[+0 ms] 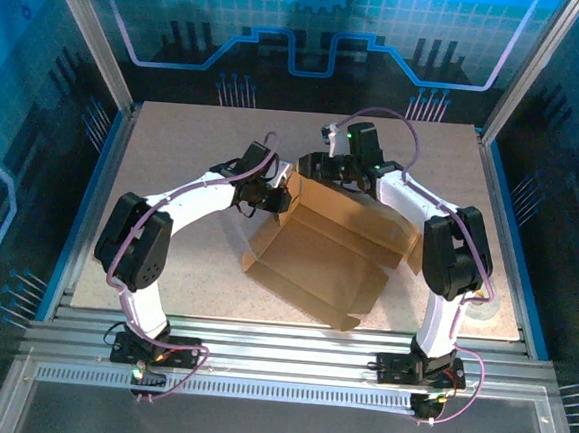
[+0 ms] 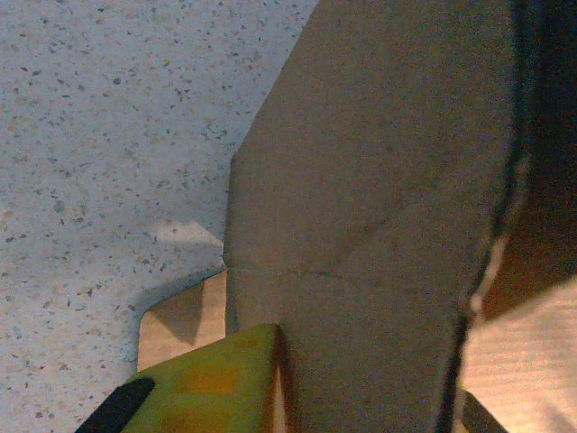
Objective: Fold the paper box
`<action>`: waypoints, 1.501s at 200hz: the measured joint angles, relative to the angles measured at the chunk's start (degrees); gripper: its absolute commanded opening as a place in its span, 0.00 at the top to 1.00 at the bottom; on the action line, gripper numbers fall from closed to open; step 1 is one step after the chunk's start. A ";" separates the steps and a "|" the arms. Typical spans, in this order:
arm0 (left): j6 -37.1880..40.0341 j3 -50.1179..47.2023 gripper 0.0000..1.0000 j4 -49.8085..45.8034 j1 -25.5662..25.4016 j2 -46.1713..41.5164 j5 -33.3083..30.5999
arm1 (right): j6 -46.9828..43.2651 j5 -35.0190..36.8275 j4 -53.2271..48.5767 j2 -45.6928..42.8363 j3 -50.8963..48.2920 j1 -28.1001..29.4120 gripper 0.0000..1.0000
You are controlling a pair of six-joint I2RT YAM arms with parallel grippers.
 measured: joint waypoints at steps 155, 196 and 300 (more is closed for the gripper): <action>-0.02 -1.77 0.83 1.44 0.00 -0.96 0.46 | -0.26 0.90 1.05 2.36 0.09 0.48 0.38; -0.20 -1.84 0.82 1.42 0.00 -1.07 0.46 | -0.50 1.49 2.10 2.36 -0.35 0.74 0.38; -3.23 -2.49 0.67 1.53 3.30 -5.49 6.08 | -1.81 1.53 8.02 1.88 -3.96 1.60 0.40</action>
